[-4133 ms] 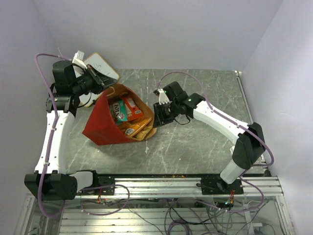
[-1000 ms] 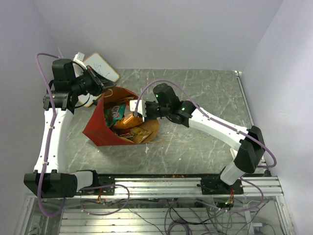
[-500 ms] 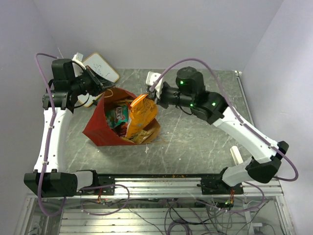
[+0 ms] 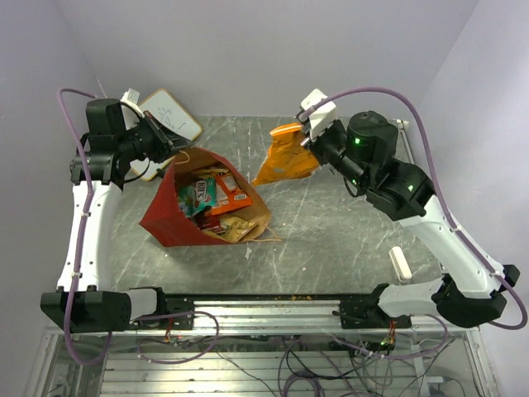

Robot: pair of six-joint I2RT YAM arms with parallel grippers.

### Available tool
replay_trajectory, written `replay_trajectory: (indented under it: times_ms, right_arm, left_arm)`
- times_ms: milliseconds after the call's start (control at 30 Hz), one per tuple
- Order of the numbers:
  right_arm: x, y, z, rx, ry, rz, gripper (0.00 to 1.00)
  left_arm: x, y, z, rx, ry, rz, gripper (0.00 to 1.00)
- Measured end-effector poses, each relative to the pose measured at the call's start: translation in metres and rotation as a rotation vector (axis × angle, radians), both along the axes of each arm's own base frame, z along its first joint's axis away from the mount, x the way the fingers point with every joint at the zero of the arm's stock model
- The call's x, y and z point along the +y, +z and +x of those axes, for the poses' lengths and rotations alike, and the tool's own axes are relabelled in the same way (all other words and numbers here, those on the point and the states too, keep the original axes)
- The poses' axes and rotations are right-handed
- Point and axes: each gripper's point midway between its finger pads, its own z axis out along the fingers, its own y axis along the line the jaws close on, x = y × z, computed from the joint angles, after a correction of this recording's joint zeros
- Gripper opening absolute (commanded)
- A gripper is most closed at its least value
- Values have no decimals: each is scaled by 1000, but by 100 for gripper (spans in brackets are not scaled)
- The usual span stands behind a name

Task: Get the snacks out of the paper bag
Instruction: Place the snack at the center of the board.

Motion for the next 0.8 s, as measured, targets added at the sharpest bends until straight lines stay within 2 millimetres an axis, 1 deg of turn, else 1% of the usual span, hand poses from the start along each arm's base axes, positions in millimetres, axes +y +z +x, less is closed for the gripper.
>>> replay_trajectory:
  times_ms: [67, 167, 267, 333, 367, 533, 567, 600, 633, 667, 733, 800]
  right_arm:
    - [-19, -10, 13, 1, -77, -24, 0]
    - [-55, -33, 44, 34, -191, -61, 0]
    - [-100, -62, 85, 77, -322, -87, 0]
    - [-124, -82, 109, 102, -389, -100, 0]
    - [-132, -91, 119, 110, -411, -106, 0]
    - [-178, -145, 177, 166, -512, -134, 0]
    - [-188, -153, 186, 172, -531, -138, 0]
    - [-198, -166, 201, 180, -547, -151, 0]
    - [-208, -170, 206, 184, -564, -152, 0]
    - [-219, -180, 215, 194, -578, -174, 0]
    - [-235, -191, 233, 198, -592, -214, 0]
    - [-247, -198, 255, 185, -604, -253, 0]
  left_arm:
    - [0, -1, 0, 2, -1, 4, 7]
    - [1, -1, 0, 1, -3, 8, 7]
    - [1, -2, 0, 1, -2, 8, 7]
    - [1, -2, -1, 1, -3, 8, 7]
    - [1, -1, -1, 1, -4, 6, 7]
    - [-2, 0, -2, 5, -15, -9, 7]
    - [-2, 0, -3, 6, -17, -11, 7]
    - [-2, 1, -3, 6, -20, -13, 7]
    - [-3, 1, -3, 7, -22, -15, 7]
    - [-3, 1, -4, 7, -24, -16, 7]
    - [-4, 1, -4, 10, -26, -22, 7]
    - [-4, 2, -4, 14, -26, -29, 7]
